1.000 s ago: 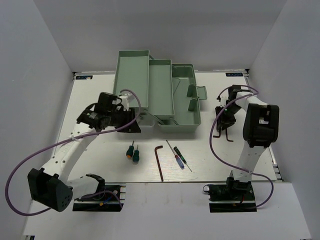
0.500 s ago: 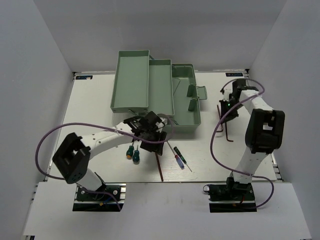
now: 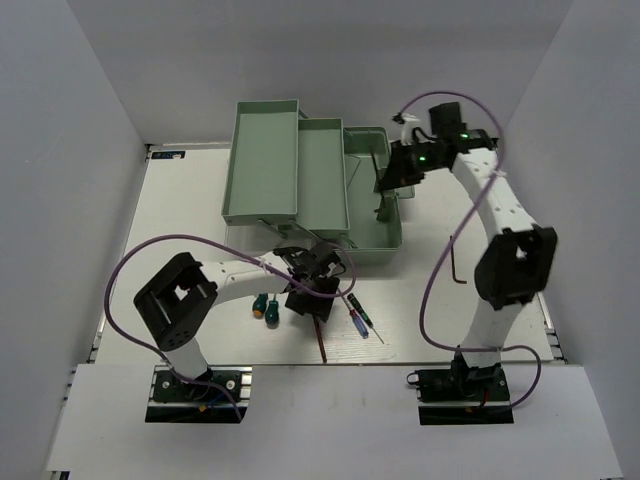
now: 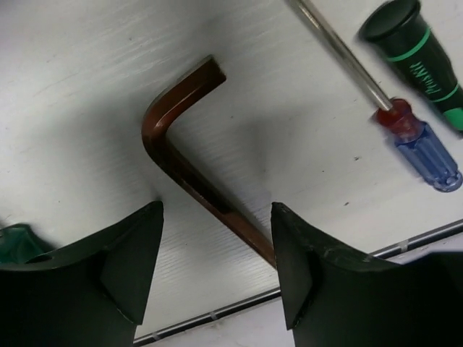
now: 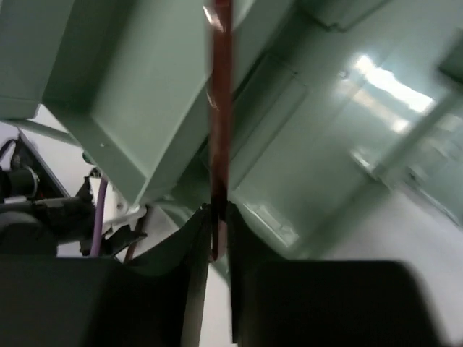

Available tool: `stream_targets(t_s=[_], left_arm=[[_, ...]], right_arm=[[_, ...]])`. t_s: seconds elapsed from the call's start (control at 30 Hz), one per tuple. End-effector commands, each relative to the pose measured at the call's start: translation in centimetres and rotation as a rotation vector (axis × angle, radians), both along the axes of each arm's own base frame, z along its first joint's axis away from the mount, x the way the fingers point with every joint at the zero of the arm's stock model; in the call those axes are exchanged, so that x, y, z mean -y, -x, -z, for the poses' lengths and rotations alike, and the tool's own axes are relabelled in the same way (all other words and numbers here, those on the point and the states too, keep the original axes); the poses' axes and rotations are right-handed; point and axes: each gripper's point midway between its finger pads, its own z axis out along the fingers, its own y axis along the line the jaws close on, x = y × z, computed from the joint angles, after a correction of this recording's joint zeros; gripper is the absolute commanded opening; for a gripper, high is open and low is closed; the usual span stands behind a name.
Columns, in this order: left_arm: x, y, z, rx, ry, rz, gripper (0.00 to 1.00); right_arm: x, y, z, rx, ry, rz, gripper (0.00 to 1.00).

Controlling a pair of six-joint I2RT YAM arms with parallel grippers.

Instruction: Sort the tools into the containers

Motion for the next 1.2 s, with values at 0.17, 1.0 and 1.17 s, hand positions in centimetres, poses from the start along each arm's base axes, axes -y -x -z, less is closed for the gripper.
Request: stream_targets(t_s=[0.17, 1.0, 1.17], left_arm=[[0.8, -0.8, 1.4, 0.032, -0.047, -0.046, 0.47], [11.5, -7.0, -18.3, 0.417, 0.305, 0.138, 0.0], [13.5, -12.8, -21.5, 0.58, 0.266, 0.077, 0.0]], right_arm=[[-4.4, -1.3, 2.8, -0.115, -0.014, -0.01, 0.59], [19.1, 6.0, 13.4, -0.365, 0.31, 0.447, 0.79], [18.6, 6.9, 16.8, -0.404, 0.319, 0.363, 0.8]])
